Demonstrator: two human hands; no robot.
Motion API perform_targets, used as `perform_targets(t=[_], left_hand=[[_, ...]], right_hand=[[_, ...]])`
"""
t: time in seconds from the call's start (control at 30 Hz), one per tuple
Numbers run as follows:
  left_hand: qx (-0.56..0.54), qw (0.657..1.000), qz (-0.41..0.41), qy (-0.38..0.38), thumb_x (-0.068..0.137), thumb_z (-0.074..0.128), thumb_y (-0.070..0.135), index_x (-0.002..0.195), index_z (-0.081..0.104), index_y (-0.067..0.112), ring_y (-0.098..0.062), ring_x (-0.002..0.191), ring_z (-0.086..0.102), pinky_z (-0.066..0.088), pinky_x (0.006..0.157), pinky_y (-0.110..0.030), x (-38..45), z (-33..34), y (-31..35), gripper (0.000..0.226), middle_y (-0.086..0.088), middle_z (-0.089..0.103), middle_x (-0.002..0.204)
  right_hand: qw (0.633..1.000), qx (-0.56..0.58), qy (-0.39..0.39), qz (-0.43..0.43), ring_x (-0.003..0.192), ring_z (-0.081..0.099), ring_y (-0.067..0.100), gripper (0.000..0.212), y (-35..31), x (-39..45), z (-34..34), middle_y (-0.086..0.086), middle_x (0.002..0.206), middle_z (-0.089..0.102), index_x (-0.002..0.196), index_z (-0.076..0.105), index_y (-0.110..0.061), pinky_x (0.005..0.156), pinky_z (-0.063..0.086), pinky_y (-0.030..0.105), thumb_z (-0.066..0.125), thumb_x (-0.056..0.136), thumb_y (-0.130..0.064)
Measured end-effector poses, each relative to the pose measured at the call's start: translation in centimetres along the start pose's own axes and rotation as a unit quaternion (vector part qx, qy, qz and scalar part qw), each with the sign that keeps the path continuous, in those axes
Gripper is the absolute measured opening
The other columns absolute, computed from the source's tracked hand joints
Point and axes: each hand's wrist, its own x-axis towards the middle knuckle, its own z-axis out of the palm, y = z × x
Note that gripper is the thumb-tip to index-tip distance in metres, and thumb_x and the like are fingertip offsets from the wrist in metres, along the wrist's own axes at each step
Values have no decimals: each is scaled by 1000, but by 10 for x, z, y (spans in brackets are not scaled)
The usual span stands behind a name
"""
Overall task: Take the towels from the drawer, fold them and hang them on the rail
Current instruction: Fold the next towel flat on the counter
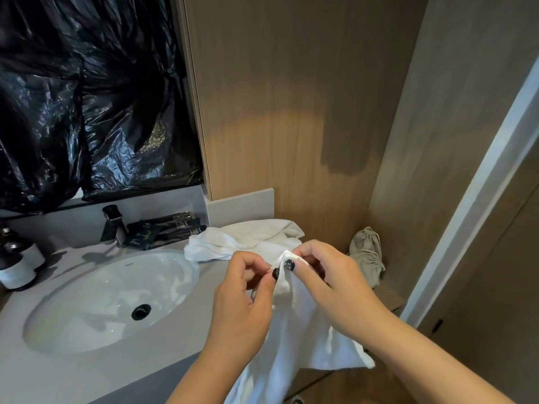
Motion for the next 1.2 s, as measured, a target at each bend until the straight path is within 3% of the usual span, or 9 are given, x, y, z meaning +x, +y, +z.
perform_targets(t=[0.1, 0.2, 0.27, 0.4, 0.53, 0.63, 0.8, 1.0, 1.2], left_hand=[[-1, 1000, 10, 9, 91, 63, 7, 85, 52, 36, -7, 74, 58, 44, 62, -12, 0, 0, 3, 31, 13, 62, 81], [0, 1000, 26, 6, 86, 61, 30, 87, 58, 33, -6, 78, 58, 41, 66, -10, -2, -6, 3, 5, 14, 62, 81], [18, 999, 36, 11, 80, 60, 42, 87, 61, 34, -8, 84, 59, 41, 69, -11, -5, -9, 0, 11, 13, 63, 86], [113, 992, 44, 22, 74, 73, 40, 81, 59, 36, -8, 88, 57, 40, 70, -11, -8, -5, -15, 16, 14, 56, 92], [189, 980, -57, -8, 75, 70, 51, 76, 61, 30, -3, 89, 51, 42, 72, -15, -9, 4, -37, 23, 18, 45, 96], [254, 960, -106, -48, 77, 65, 52, 72, 60, 29, -11, 91, 50, 48, 83, -33, -14, 11, -48, 25, 16, 41, 96], [291, 945, -133, -67, 83, 64, 48, 74, 63, 35, -9, 94, 48, 42, 93, -34, -29, 9, -73, 16, 16, 38, 95], [318, 944, -90, 9, 78, 75, 37, 65, 71, 31, -11, 93, 46, 22, 86, -29, -28, -23, -97, 15, 11, 43, 96], [406, 896, -56, -171, 97, 54, 40, 88, 67, 27, -13, 82, 44, 32, 78, -30, -38, -43, -125, 21, 10, 40, 89]], right_hand=[[997, -58, 27, -42, 85, 52, 7, 13, -5, 5, 0, -17, 86, 50, 91, 55, -25, 69, 40, 13, 49, 99, -32], [991, -87, 59, -85, 85, 48, 7, 11, -12, 16, 0, -14, 92, 43, 92, 55, -21, 71, 38, 12, 50, 100, -27], [987, -105, 69, -101, 88, 45, 6, 11, -17, 27, -1, -9, 97, 41, 94, 56, -19, 75, 37, 12, 51, 100, -26], [991, -71, 53, -104, 83, 48, 6, 15, -25, 43, -2, -10, 90, 48, 90, 52, -18, 70, 38, 12, 48, 102, -25], [992, -59, 32, -104, 73, 47, 4, 17, -28, 50, -2, -12, 79, 50, 88, 50, -20, 64, 39, 13, 48, 102, -28], [992, -63, 33, -107, 74, 47, -2, 16, -24, 52, -2, -14, 80, 50, 86, 47, -25, 65, 39, 8, 47, 102, -29], [990, -78, 90, -74, 73, 48, -1, 21, -1, 63, -19, -11, 79, 51, 81, 46, -27, 63, 37, 10, 47, 101, -27], [982, -52, 159, 88, 68, 45, 6, 23, 55, 70, -45, -8, 79, 51, 79, 49, -20, 58, 34, 18, 46, 101, -27], [971, -39, 193, 132, 67, 45, 9, 27, 90, 66, -57, -7, 76, 48, 74, 44, -23, 58, 32, 24, 46, 101, -27]])
